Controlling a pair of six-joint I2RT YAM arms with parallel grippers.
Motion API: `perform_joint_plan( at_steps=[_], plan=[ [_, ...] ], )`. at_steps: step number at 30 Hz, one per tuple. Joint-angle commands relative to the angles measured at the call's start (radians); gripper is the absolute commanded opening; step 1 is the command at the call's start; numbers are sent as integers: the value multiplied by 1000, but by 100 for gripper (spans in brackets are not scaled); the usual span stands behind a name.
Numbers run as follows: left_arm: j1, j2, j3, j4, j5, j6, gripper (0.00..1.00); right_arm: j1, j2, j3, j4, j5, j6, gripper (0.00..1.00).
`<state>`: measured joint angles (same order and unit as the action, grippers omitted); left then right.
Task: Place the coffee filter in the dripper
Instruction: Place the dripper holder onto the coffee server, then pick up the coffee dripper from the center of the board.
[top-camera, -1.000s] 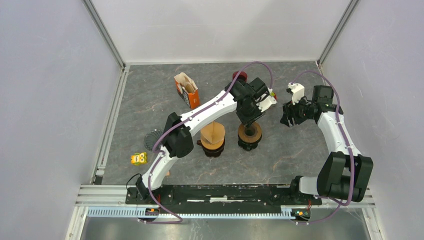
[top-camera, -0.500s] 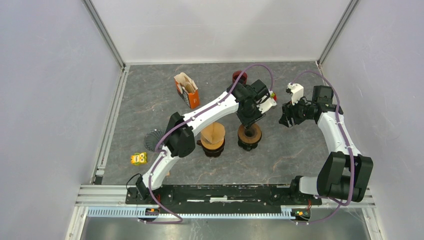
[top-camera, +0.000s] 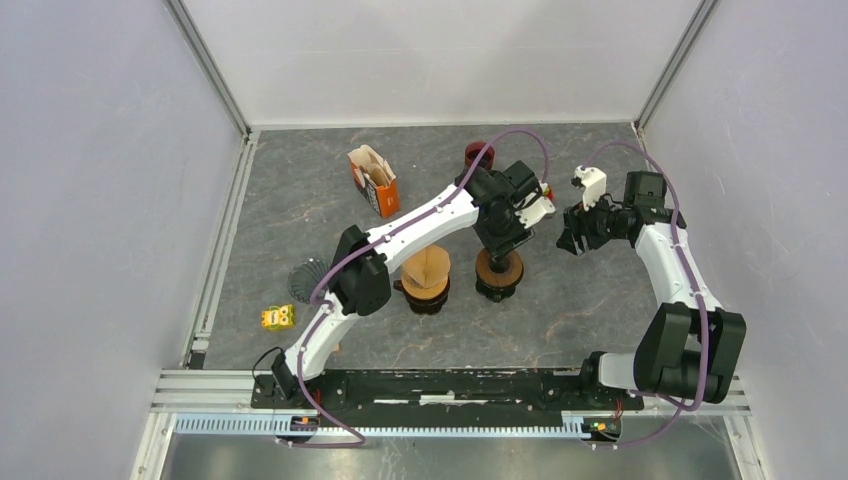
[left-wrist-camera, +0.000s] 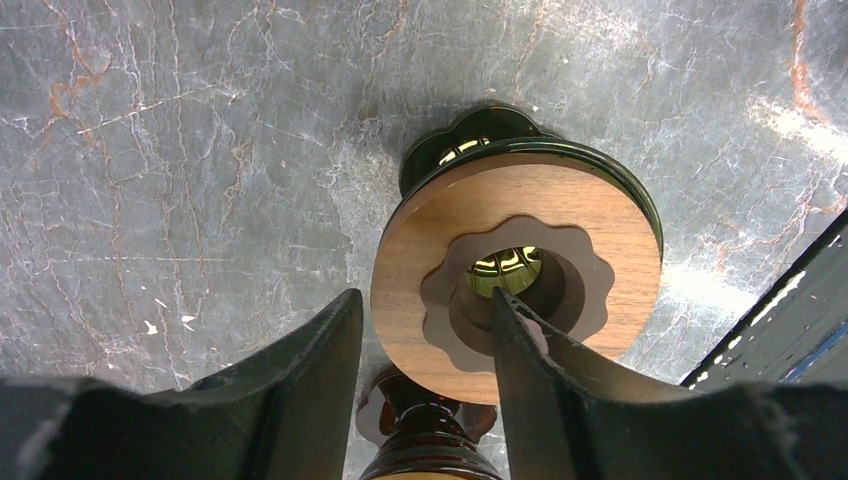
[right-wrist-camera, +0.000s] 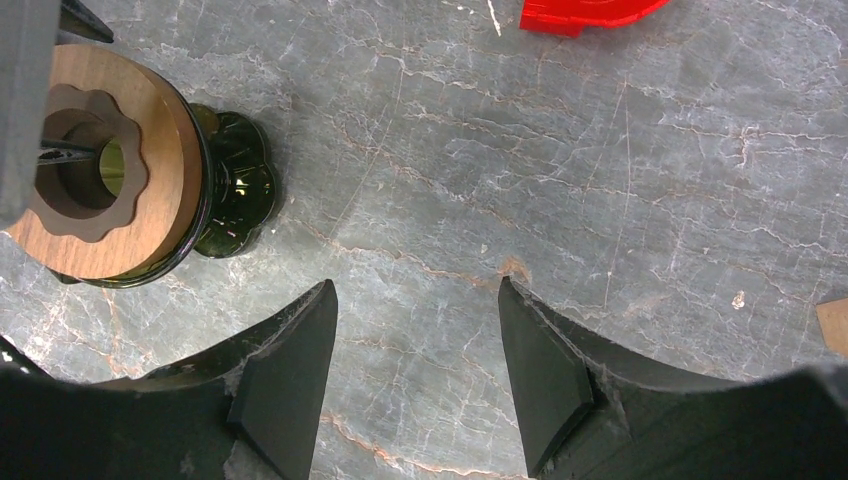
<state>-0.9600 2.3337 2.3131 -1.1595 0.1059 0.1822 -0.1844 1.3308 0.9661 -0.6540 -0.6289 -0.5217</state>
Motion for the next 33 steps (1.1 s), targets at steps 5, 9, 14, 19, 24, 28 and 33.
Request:
perform_joint_plan(
  at_steps=[5, 9, 14, 19, 24, 28, 33],
  plan=[
    [-8, -68, 53, 20, -67, -14, 67, -2, 2, 8, -13, -45, -44, 67],
    [-6, -124, 69, 19, -82, -5, 75, -1, -8, 23, 2, -60, -53, 68],
    [6, -217, 72, 13, -133, 13, 78, 14, -22, 47, 36, -59, -45, 68],
    [63, -349, -3, -6, -152, 15, 79, 64, -33, 58, 70, -47, -46, 67],
    [165, -551, -258, 78, -145, 15, 79, 121, -56, 25, 137, -20, -41, 67],
    [245, -630, -360, 93, -97, -1, 79, 162, -53, 35, 142, -19, -54, 67],
    [327, -694, -447, 102, -49, -11, 79, 231, -57, 36, 131, -1, -80, 68]
  ],
)
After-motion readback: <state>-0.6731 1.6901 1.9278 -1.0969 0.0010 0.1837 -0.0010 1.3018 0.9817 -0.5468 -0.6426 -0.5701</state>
